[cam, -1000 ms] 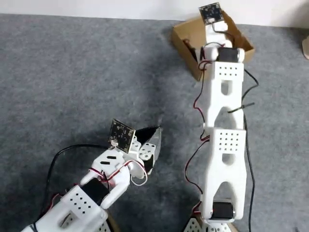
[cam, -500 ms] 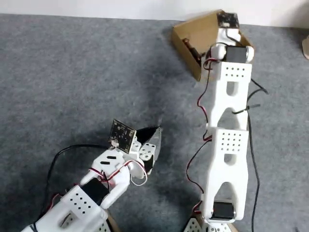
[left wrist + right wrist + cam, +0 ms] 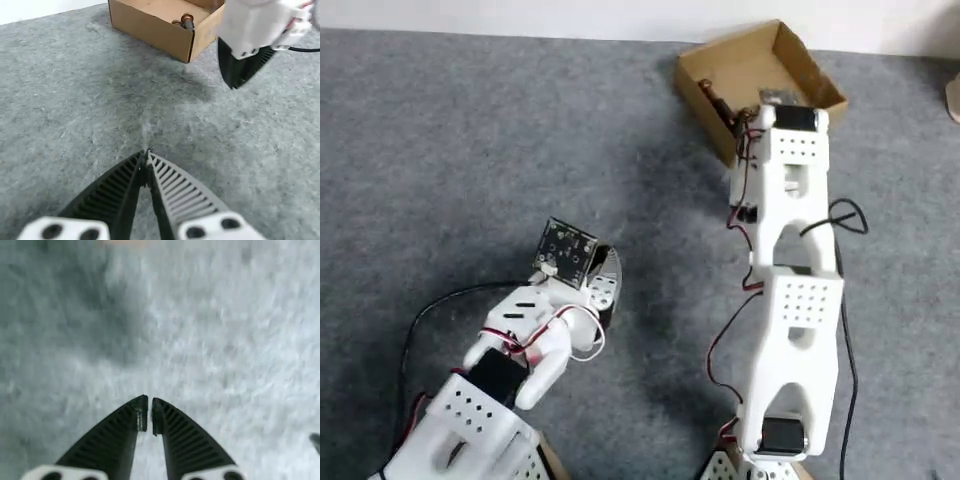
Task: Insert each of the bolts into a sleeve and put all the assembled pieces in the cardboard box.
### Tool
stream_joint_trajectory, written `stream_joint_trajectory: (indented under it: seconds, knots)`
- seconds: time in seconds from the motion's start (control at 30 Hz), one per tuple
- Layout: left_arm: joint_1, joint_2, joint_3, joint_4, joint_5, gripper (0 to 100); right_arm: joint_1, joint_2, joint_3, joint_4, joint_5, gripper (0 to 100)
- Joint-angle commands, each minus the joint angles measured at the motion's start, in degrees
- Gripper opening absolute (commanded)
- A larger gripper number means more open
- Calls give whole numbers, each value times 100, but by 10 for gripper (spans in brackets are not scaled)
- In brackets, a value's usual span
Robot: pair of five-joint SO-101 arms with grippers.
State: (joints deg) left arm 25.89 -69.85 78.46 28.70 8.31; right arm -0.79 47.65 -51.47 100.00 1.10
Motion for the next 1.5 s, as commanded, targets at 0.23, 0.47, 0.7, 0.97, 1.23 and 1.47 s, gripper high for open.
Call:
stream_joint_trajectory:
  seconds: [0.23, 0.47, 0.7, 0.97, 1.23, 1.47]
  knots:
    - [-92, -31, -919, 976, -97, 6, 57, -2941, 4435, -1587, -352, 5]
    - [-840, -31, -1560, 1776, -70, 6, 57, -4382, 7046, -2615, -352, 5]
    - [-1991, -75, -1033, 2066, -105, 6, 84, -5349, 8356, -3477, -308, 5]
    - [-2633, -84, -673, 2418, -352, 6, 75, -5763, 9921, -4892, -308, 5]
    - [-3380, -84, 163, 2391, -387, 5, 84, -5807, 10264, -5393, -299, 5]
    - [-3723, -84, 857, 2022, -387, 5, 101, -6132, 10598, -5446, -88, 5]
